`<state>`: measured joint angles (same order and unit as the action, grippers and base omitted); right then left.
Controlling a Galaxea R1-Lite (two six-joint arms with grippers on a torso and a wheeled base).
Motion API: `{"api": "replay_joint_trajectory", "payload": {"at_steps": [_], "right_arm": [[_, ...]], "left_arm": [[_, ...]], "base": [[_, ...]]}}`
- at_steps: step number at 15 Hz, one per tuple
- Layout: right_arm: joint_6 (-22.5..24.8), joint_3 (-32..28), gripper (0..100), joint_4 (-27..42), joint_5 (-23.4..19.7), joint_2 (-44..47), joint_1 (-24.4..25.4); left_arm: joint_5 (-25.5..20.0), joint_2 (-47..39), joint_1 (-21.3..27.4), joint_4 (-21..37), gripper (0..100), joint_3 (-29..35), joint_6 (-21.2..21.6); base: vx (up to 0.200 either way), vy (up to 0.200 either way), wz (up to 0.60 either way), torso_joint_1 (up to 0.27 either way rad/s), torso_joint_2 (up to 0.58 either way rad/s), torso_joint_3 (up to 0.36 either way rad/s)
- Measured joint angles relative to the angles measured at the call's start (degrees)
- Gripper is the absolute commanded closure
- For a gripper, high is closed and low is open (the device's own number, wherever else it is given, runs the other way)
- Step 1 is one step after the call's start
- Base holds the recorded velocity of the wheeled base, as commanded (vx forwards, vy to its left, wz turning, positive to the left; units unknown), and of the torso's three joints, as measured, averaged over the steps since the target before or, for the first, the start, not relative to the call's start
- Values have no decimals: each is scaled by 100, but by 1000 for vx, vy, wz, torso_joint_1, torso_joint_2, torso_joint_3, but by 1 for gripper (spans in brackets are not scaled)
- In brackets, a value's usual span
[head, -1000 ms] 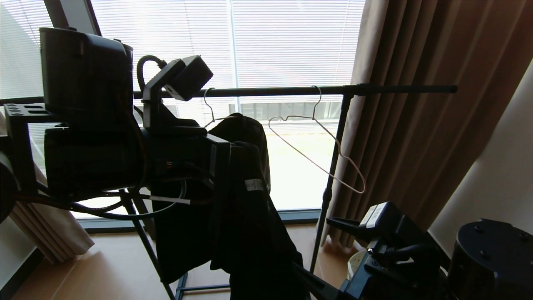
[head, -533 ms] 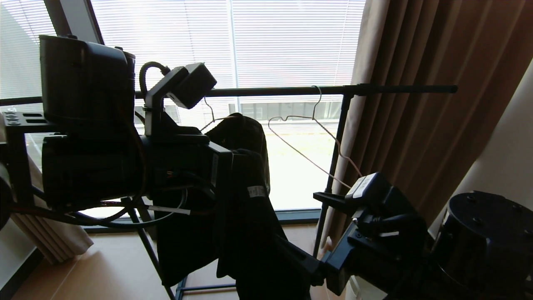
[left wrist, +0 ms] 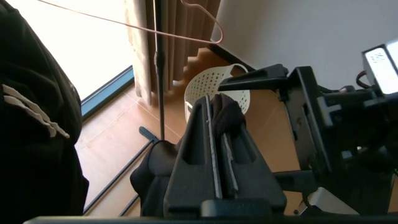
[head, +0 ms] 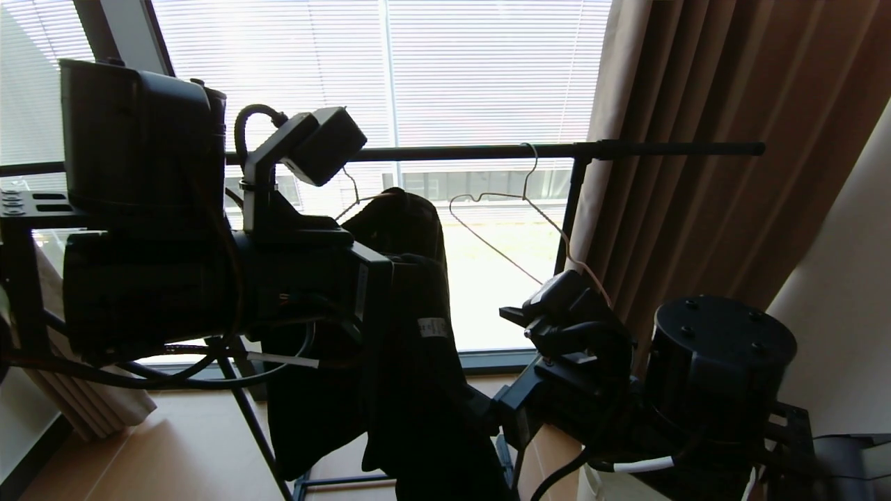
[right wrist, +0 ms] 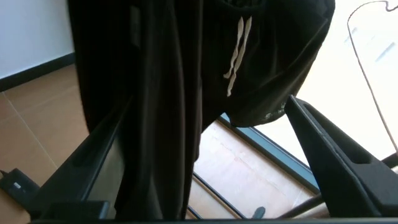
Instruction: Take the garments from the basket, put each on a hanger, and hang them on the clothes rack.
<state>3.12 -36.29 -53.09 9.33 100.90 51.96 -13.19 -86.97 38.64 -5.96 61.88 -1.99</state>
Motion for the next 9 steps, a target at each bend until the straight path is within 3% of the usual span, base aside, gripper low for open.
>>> {"api": "replay_joint_trajectory", "payload": {"at_steps": [7,8,9], "right_arm": [[-56,267,0,-66,-24,138,-402],[-59,278,100,-66,-27,149,-408],[-56,283,100,-67,-29,155,-411]], "left_arm": [[-5,73,-4,-5,100,-140,0],[-7,87,-4,-6,100,-152,0],[-7,102,-4,-6,100,-177,0]], "base": [[0,0,0,0,0,0],[0,0,0,0,0,0],[0,0,0,0,0,0]]}}
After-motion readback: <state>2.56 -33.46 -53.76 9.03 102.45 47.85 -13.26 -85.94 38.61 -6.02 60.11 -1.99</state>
